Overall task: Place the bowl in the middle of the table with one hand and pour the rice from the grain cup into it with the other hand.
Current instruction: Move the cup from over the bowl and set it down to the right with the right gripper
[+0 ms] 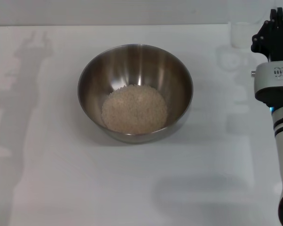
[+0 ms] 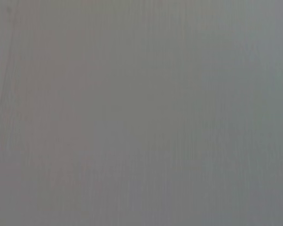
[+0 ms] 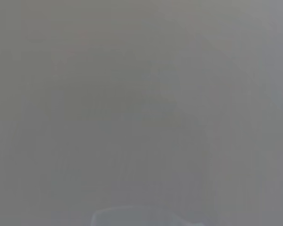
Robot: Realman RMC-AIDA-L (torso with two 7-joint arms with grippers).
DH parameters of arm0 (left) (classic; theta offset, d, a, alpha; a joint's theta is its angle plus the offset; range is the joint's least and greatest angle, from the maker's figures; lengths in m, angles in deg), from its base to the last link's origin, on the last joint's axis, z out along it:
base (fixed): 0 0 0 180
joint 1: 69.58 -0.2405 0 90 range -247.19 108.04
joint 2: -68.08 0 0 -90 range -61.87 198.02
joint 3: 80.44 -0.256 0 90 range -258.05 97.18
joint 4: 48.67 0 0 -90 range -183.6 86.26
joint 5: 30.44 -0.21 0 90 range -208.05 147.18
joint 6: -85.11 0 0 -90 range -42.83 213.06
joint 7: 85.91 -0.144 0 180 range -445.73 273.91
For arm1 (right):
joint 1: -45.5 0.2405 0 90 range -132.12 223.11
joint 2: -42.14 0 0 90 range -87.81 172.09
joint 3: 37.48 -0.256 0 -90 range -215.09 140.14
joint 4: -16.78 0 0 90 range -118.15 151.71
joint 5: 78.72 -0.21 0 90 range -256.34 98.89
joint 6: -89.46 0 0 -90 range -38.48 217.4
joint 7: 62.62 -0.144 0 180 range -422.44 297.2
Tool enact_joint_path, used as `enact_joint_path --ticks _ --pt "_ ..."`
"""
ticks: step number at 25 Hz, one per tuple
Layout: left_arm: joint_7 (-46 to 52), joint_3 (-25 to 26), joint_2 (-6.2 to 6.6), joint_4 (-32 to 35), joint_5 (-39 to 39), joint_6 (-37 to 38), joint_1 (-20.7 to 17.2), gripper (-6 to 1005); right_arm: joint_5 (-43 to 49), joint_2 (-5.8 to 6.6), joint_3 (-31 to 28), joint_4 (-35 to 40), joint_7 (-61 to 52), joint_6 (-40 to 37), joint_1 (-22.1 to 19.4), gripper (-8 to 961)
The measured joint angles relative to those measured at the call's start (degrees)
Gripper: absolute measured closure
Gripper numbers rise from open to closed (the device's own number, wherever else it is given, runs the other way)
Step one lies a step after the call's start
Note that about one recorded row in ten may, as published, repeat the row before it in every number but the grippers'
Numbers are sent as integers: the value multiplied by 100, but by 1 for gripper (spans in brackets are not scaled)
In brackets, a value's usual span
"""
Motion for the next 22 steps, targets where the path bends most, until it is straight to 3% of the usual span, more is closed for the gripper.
enact_joint_path --ticks 22 --pt "-5 -46 0 18 -43 -51 -11 716 -469 -11 292 632 -1509 450 173 948"
